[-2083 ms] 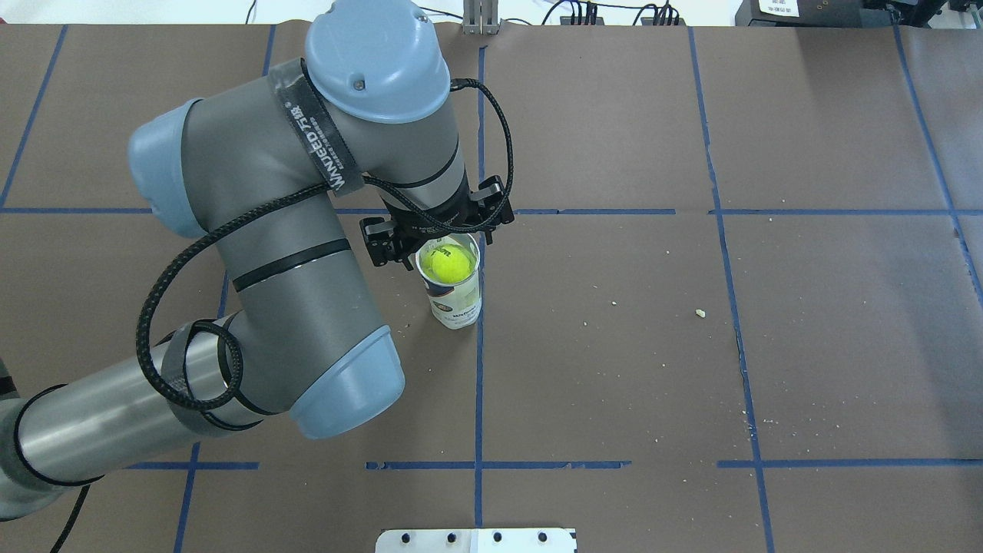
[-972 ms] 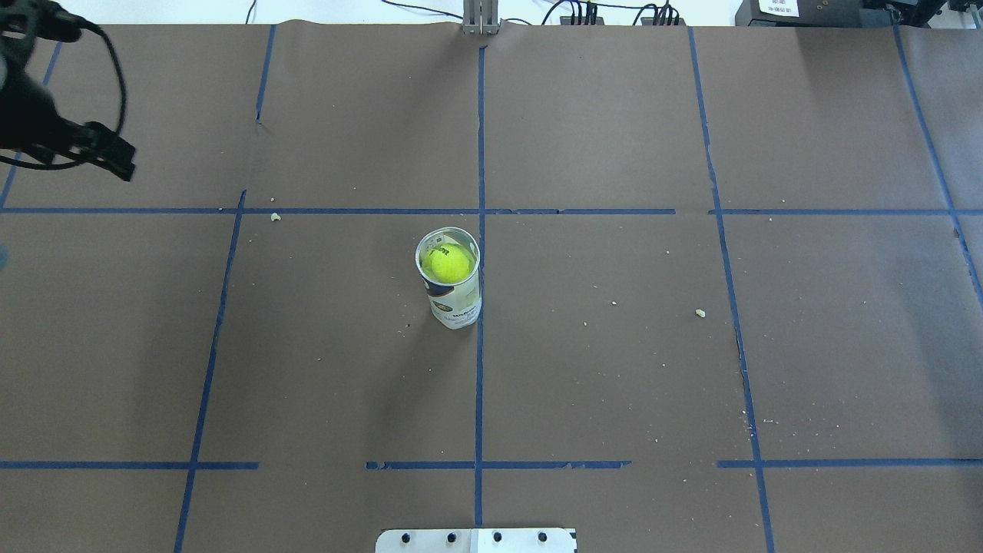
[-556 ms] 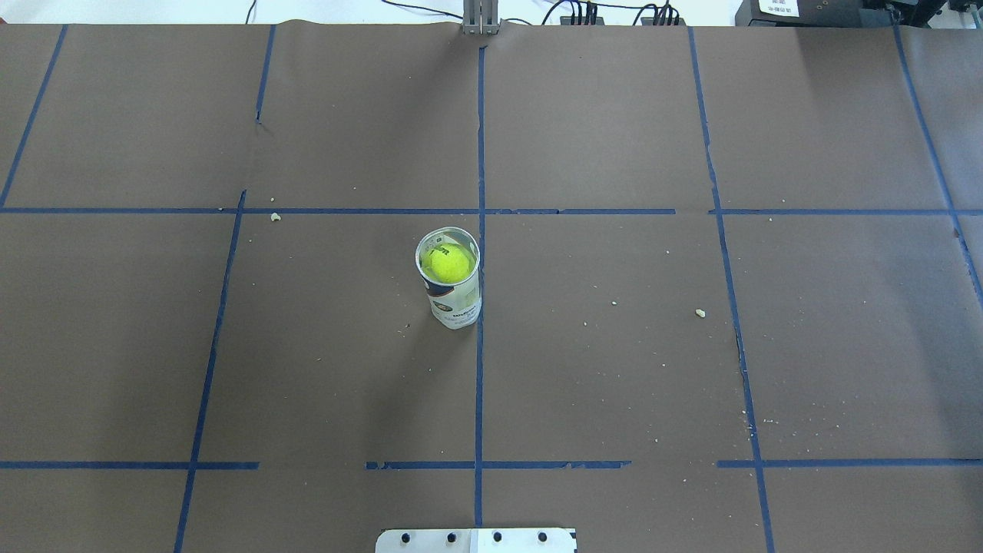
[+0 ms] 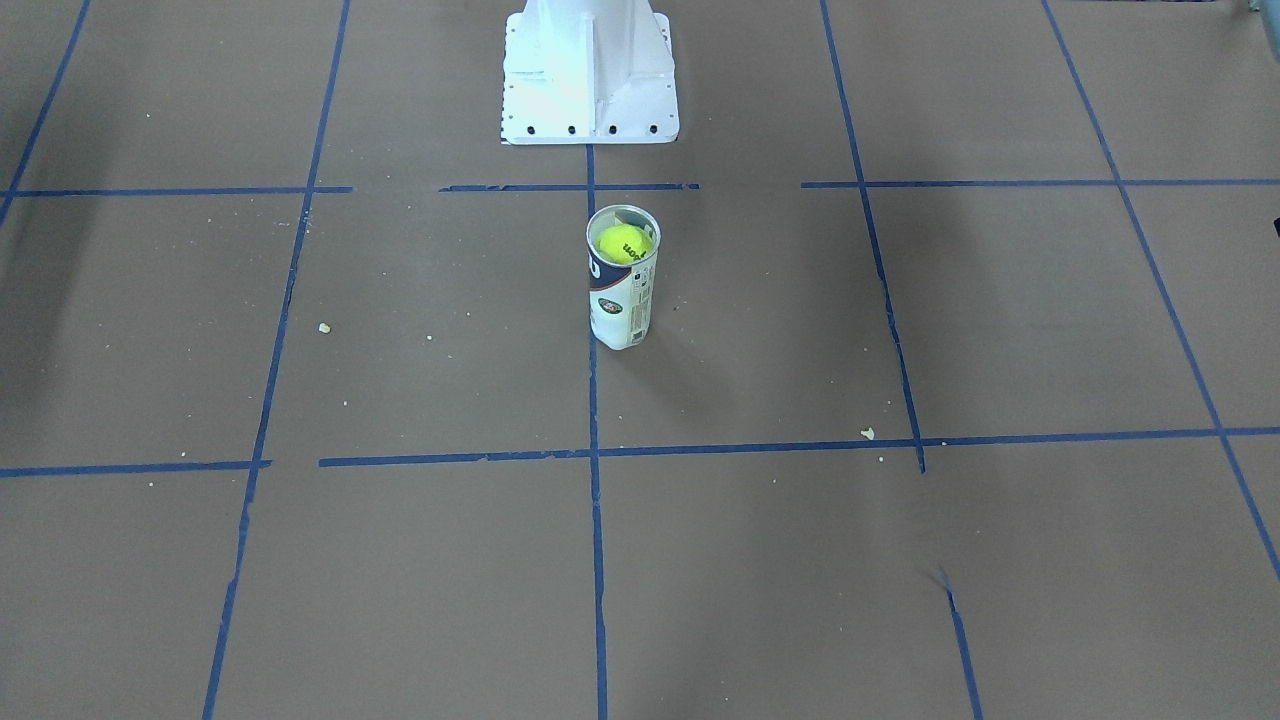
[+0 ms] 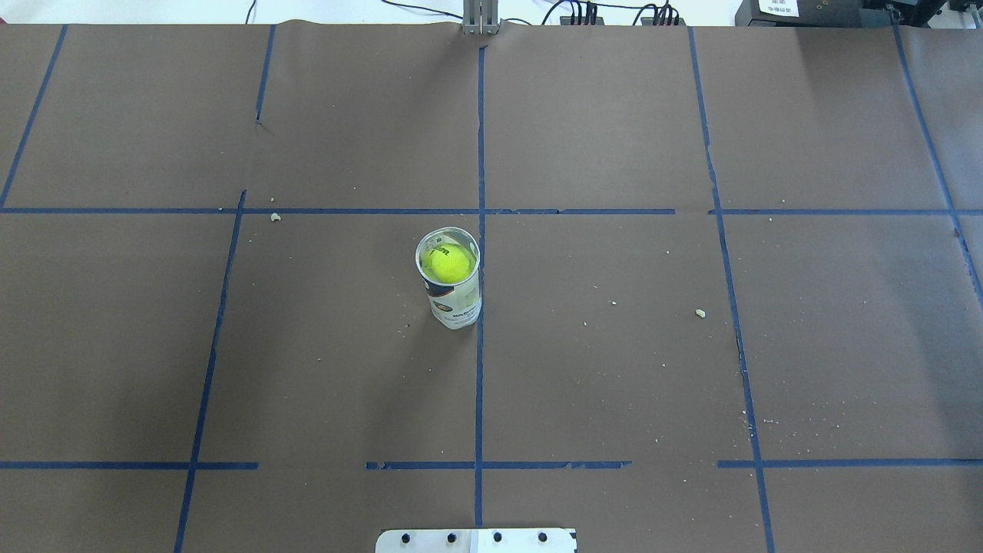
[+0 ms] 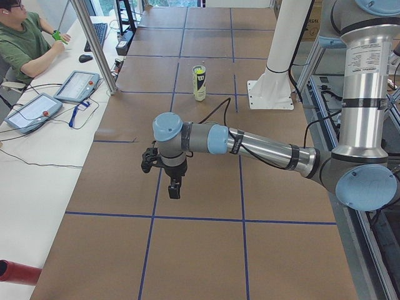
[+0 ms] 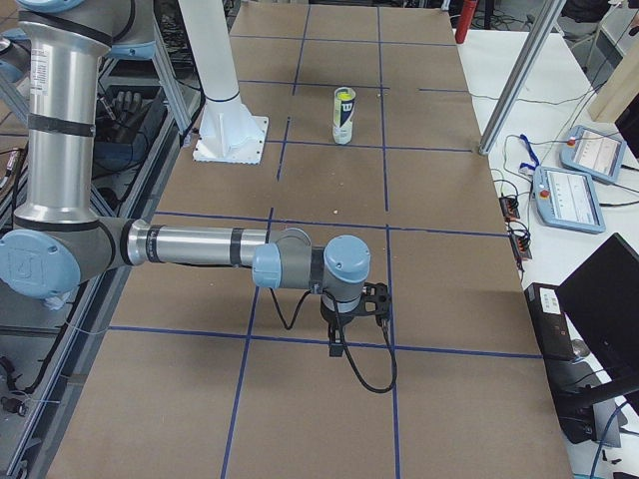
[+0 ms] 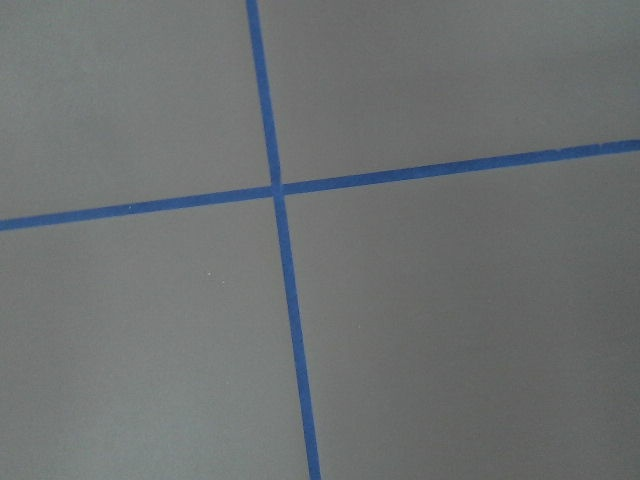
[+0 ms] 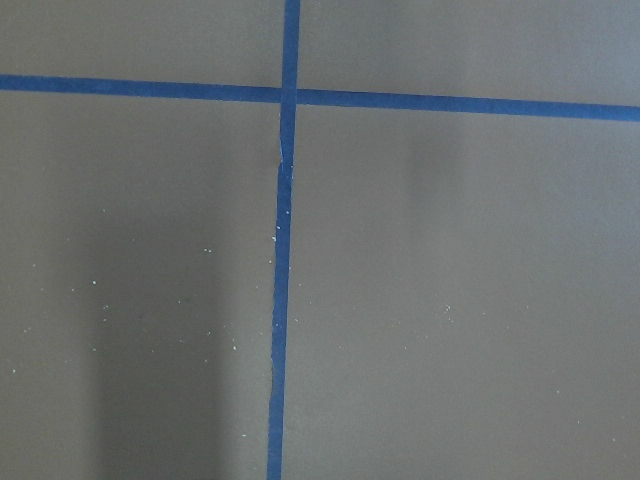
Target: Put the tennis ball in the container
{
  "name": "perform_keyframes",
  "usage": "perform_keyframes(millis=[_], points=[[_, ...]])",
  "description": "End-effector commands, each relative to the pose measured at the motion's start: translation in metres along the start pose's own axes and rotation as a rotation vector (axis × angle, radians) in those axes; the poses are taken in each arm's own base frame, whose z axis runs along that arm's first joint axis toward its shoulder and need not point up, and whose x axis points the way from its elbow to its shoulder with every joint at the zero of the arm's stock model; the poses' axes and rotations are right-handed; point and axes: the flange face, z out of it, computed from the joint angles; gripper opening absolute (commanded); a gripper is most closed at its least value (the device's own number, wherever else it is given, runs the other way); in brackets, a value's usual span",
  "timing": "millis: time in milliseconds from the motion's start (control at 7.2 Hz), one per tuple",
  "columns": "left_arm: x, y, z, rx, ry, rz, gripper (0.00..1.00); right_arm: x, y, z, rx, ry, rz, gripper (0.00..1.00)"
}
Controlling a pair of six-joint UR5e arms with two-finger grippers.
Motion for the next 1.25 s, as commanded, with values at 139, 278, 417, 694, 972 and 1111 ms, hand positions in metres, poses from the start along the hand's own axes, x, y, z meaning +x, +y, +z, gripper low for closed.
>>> perform_keyframes(millis=[139, 278, 417, 694, 972, 1111], points=[[-0.038, 0.026, 0.006, -0.007, 0.058, -0.09, 1.0, 0.0, -0.001, 0.0, 0.0, 0.0, 0.0, 1.0], [-0.044, 0.03, 0.002, 0.019, 0.054, -0.077, 1.0, 0.0, 0.0, 0.0, -0.001, 0.0, 0.001, 1.0], [-0.051, 0.037, 0.004, 0.028, 0.05, -0.019, 1.0, 0.0, 0.0, 0.0, 0.0, 0.0, 0.0, 1.0], [-0.051, 0.035, -0.002, 0.042, 0.047, 0.002, 1.0, 0.0, 0.0, 0.0, 0.0, 0.0, 0.0, 1.0], [-0.049, 0.03, -0.006, 0.051, 0.049, 0.008, 1.0, 0.0, -0.001, 0.0, 0.0, 0.0, 0.0, 1.0], [-0.052, 0.033, -0.003, 0.044, 0.047, -0.001, 1.0, 0.0, -0.001, 0.0, 0.002, 0.0, -0.001, 1.0]])
